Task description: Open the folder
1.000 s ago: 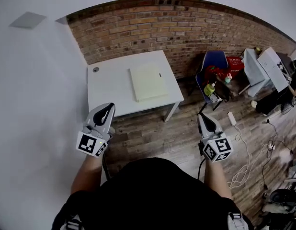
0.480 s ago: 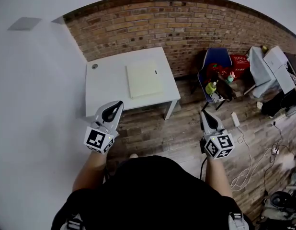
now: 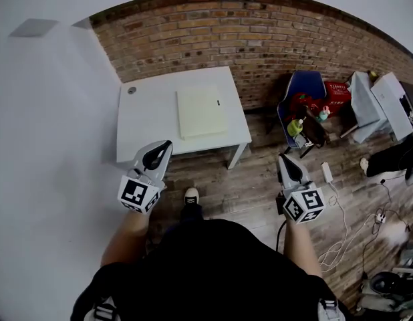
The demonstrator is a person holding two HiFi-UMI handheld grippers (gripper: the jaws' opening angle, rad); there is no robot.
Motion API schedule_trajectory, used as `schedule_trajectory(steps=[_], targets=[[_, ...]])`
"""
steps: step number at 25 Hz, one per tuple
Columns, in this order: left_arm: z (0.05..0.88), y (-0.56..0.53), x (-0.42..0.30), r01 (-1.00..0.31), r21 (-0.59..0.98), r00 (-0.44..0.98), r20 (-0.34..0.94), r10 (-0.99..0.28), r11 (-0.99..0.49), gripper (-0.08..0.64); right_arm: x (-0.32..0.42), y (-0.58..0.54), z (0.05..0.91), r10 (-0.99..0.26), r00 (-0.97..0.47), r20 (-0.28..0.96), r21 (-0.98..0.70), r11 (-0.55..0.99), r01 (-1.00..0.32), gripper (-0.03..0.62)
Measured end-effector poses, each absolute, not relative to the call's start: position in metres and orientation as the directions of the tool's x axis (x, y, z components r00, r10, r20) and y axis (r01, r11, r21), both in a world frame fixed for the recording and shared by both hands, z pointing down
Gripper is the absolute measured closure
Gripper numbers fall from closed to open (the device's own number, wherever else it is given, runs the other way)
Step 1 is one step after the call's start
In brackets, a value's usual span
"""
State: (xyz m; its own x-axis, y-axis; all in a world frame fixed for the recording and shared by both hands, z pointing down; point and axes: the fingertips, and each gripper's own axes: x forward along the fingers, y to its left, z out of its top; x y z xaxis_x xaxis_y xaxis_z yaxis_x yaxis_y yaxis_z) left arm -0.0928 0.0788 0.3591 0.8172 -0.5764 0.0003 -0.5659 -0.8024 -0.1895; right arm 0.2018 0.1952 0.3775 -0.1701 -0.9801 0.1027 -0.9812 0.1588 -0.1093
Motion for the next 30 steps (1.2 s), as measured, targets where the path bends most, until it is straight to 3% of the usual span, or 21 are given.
schedule_trajectory(steps=[30], targets=[[0.382, -0.039, -0.093, -0.541, -0.136, 0.836, 0.018, -0.548, -0.830, 0.558, 0.209, 0.110, 0.388, -0.985, -0.060, 0.161, -0.095, 0.045, -0.994, 0.590]])
